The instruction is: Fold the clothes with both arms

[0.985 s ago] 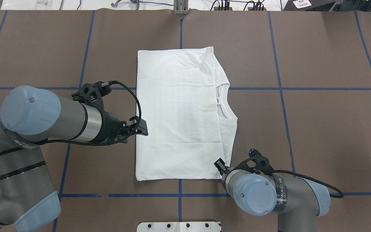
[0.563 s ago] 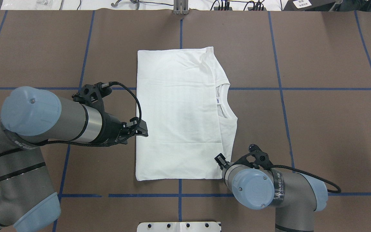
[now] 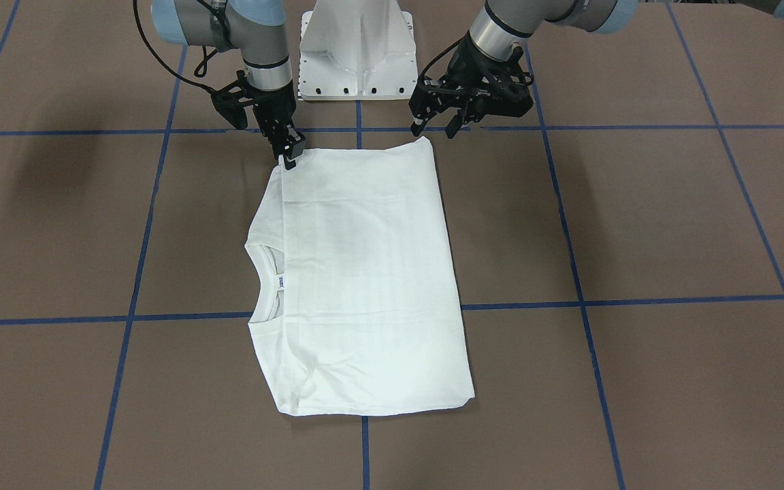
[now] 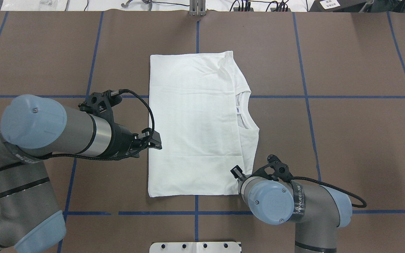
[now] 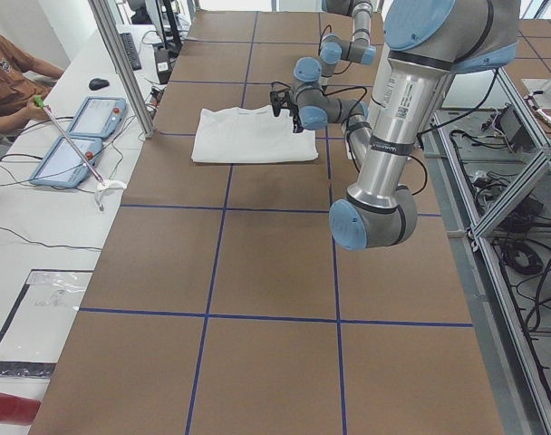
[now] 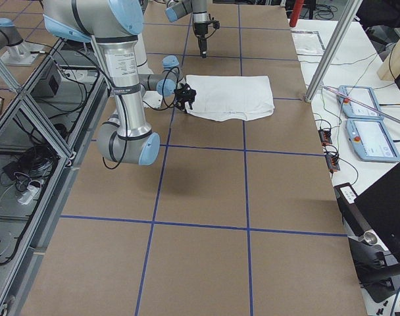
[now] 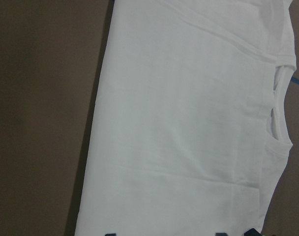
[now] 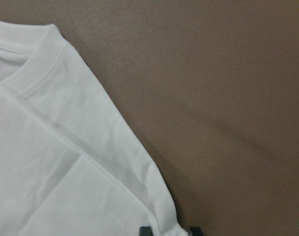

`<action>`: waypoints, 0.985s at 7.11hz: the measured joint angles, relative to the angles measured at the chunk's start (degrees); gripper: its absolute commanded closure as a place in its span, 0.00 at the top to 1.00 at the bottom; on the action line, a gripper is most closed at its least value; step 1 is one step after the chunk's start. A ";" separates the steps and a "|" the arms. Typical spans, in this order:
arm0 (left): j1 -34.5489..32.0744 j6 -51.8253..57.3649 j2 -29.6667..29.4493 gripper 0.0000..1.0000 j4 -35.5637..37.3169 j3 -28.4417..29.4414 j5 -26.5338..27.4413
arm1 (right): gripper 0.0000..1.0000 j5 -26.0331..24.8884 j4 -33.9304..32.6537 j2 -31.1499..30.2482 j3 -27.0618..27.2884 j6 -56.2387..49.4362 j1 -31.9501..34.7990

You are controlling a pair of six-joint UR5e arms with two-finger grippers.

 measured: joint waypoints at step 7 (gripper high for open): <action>13.88 -15.45 4.02 0.72 0.36 0.78 9.07 | 0.00 0.78 -1.27 -0.47 3.25 -0.06 0.41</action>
